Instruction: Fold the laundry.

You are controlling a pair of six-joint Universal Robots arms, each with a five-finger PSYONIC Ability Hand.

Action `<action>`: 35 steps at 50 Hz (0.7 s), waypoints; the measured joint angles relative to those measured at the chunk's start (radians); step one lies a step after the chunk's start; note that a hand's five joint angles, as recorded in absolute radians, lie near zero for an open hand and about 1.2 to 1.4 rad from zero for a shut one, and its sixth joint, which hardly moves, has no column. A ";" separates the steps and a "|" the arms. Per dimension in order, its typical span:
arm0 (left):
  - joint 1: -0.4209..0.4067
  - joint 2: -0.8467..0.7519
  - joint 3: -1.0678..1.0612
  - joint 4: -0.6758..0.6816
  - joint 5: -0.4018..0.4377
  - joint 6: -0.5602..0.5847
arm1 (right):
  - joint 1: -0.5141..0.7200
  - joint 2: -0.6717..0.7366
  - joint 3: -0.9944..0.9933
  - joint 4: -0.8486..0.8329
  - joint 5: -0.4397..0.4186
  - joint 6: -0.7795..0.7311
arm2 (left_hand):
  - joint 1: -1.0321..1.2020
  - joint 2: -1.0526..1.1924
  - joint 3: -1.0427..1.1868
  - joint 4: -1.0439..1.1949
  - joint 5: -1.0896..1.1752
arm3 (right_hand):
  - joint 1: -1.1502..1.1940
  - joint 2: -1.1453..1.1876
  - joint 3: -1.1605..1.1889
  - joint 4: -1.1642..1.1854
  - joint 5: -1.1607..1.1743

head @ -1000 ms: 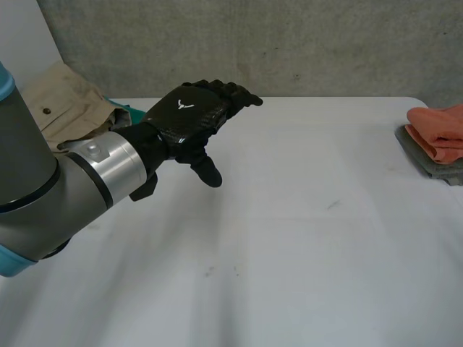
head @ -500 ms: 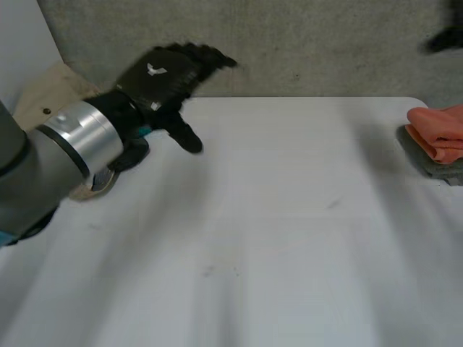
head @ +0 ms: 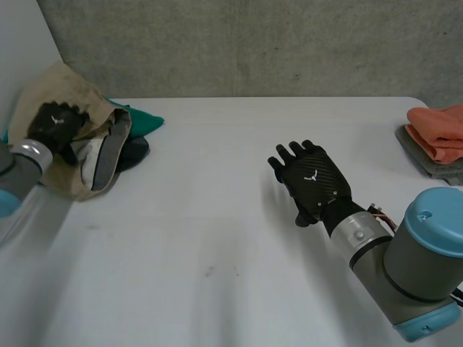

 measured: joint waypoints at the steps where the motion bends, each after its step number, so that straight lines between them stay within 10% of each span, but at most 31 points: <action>1: 0.001 -0.024 0.014 0.001 -0.001 0.015 | -0.001 0.000 0.000 0.000 0.002 0.000 | 0.077 0.067 0.058 0.062 0.057 | 0.000 0.000 0.000 0.000 0.000; 8: -0.026 -0.100 0.082 0.016 -0.021 0.036 | -0.003 -0.002 -0.005 -0.001 0.007 0.002 | 0.766 0.860 0.859 0.869 0.824 | 0.000 0.000 0.000 0.000 0.000; 17: -0.195 0.172 -0.093 0.140 -0.096 -0.140 | -0.020 -0.011 -0.011 -0.004 0.021 0.006 | 0.776 0.884 0.883 0.896 0.840 | 0.000 0.000 0.000 0.000 0.000; 26: -0.541 0.351 -0.310 0.240 -0.120 -0.393 | -0.073 -0.018 -0.051 -0.004 0.120 0.018 | 0.786 0.886 0.890 0.896 0.842 | 0.000 0.000 0.000 0.000 0.000; 35: -0.744 0.211 -0.300 0.232 -0.118 -0.436 | -0.110 -0.018 -0.090 -0.002 0.221 0.021 | -0.119 -0.069 -0.059 -0.065 -0.076 | 0.000 0.000 0.000 0.000 0.000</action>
